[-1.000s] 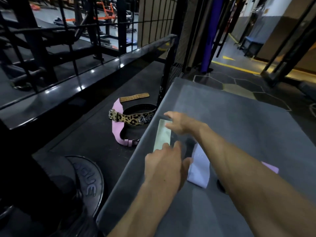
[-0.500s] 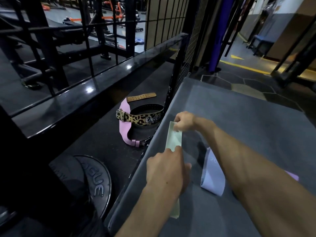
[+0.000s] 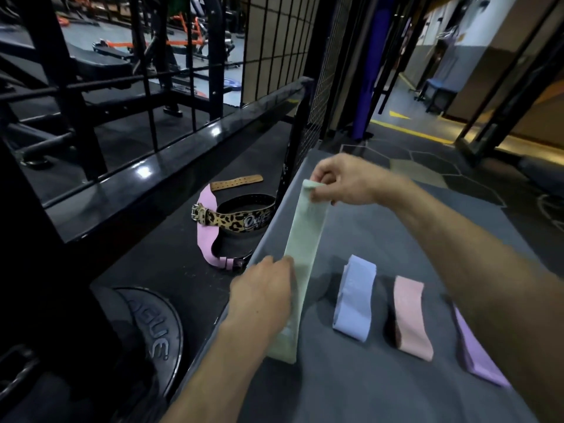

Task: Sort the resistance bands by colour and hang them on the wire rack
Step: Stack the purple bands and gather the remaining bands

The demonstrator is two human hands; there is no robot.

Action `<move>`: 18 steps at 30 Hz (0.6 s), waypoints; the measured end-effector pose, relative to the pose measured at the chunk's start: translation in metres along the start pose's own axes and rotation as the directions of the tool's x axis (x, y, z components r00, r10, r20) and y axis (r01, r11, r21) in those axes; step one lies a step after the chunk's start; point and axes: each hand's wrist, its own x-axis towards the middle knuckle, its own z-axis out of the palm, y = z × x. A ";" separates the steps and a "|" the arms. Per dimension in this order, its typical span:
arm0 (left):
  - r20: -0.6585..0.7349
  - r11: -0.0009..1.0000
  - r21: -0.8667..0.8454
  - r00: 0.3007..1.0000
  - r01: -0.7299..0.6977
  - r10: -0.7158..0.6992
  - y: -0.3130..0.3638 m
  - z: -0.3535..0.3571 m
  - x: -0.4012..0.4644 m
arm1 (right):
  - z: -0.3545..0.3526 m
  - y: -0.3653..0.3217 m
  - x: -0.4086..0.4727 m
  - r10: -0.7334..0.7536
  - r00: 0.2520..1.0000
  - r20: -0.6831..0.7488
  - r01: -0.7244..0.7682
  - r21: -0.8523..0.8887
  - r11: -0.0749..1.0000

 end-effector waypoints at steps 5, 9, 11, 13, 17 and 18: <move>-0.102 0.992 -0.107 0.993 -0.072 0.061 0.001 -0.006 -0.001 | -0.056 -0.034 -0.025 -0.076 0.967 -0.241 0.059 -0.076 0.995; -0.092 0.986 -0.166 0.996 -0.017 0.001 0.002 -0.012 0.003 | -0.082 -0.057 -0.041 -0.145 0.912 -0.385 0.088 -0.160 0.983; -0.088 0.981 -0.195 0.996 0.016 -0.034 0.000 -0.014 0.005 | -0.082 -0.065 -0.045 -0.168 0.908 -0.385 0.095 -0.200 0.975; -0.092 0.977 -0.212 0.994 0.036 -0.057 -0.003 -0.016 0.003 | -0.071 -0.069 -0.046 -0.185 0.922 -0.340 0.087 -0.284 0.955; -0.111 0.972 -0.231 0.991 0.044 -0.071 -0.016 -0.016 -0.001 | -0.020 -0.057 -0.051 -0.182 0.966 -0.183 0.103 -0.371 0.923; -0.083 0.975 -0.214 0.994 0.055 -0.074 -0.020 -0.016 -0.001 | -0.006 -0.052 -0.054 -0.179 0.974 -0.139 0.113 -0.384 0.916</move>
